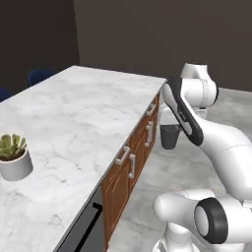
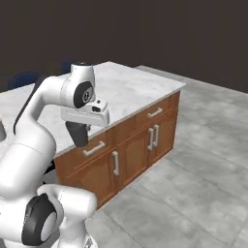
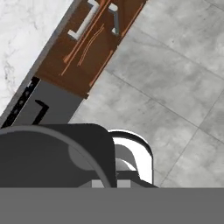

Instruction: Pick the pot and glass cup and place them in the sink. Then turn on the water.

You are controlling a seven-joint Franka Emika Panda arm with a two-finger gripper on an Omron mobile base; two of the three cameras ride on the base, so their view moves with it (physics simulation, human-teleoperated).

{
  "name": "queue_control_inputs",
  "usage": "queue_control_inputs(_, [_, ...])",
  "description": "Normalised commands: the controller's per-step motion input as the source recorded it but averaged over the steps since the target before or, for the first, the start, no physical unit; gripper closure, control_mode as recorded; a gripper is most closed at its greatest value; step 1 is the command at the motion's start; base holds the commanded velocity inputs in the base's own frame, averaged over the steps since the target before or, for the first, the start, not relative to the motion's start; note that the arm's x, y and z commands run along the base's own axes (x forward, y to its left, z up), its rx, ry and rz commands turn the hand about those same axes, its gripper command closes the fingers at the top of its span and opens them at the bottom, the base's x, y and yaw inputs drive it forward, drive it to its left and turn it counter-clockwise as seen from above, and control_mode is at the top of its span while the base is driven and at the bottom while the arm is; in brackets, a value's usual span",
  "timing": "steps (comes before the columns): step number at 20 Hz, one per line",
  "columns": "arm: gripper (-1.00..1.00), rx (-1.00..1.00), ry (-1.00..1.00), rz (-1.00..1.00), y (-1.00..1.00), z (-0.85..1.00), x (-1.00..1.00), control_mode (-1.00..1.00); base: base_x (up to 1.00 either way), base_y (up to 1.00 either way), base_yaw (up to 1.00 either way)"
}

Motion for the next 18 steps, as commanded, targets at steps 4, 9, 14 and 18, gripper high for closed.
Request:
queue_control_inputs(4, [1.0,0.0,0.0,0.0,0.0,0.0,0.0,1.0,0.03,-0.61,-0.41])
queue_control_inputs(9, [1.0,0.0,0.0,0.0,0.0,0.0,0.0,1.0,0.02,-0.86,-0.27])
queue_control_inputs(14, [1.0,0.0,0.0,0.0,0.0,0.0,0.0,1.0,0.0,-0.74,-0.31])
queue_control_inputs(18, [1.0,0.0,0.0,0.0,0.0,0.0,0.0,1.0,0.03,-0.36,-0.47])
